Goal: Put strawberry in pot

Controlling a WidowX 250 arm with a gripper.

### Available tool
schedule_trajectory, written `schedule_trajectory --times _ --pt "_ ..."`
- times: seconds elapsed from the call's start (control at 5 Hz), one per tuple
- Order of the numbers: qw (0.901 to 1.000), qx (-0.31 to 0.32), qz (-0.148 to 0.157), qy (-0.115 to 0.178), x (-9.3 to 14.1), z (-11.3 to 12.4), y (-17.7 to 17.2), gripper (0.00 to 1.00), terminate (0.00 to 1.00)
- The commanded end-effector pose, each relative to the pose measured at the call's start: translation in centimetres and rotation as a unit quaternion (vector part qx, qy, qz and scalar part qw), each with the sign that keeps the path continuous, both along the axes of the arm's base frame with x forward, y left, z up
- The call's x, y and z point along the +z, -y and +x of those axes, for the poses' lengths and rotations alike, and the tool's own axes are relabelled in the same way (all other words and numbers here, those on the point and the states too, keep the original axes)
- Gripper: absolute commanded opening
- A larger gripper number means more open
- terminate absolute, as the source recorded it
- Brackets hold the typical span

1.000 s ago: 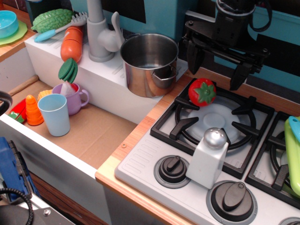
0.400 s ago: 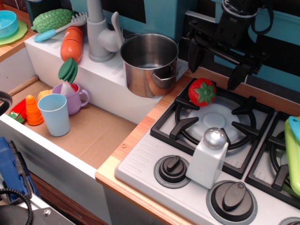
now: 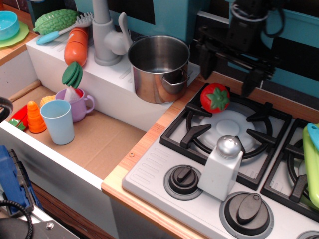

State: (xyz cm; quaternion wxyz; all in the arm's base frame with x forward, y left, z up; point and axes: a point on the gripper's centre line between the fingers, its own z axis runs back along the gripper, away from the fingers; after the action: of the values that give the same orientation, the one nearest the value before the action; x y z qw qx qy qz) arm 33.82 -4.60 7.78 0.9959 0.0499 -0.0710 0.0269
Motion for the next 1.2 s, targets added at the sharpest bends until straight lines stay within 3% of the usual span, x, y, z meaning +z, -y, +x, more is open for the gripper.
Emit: schedule_trajectory --times 0.0,0.4,0.6,0.8,1.0 --pt "0.9999 0.003 -0.003 0.013 0.4 0.1 -0.7 1.0 0.0" --pt "0.9996 0.008 -0.007 0.025 -0.9 -0.4 -0.8 1.0 0.0" --pt "0.9989 0.017 -0.017 0.04 -1.9 0.6 -0.2 1.0 0.0" --pt "0.9986 0.028 -0.011 0.044 -1.9 1.0 0.3 0.0 0.0" --pt "0.9986 0.035 -0.018 0.034 -1.5 1.2 0.8 0.0 0.0"
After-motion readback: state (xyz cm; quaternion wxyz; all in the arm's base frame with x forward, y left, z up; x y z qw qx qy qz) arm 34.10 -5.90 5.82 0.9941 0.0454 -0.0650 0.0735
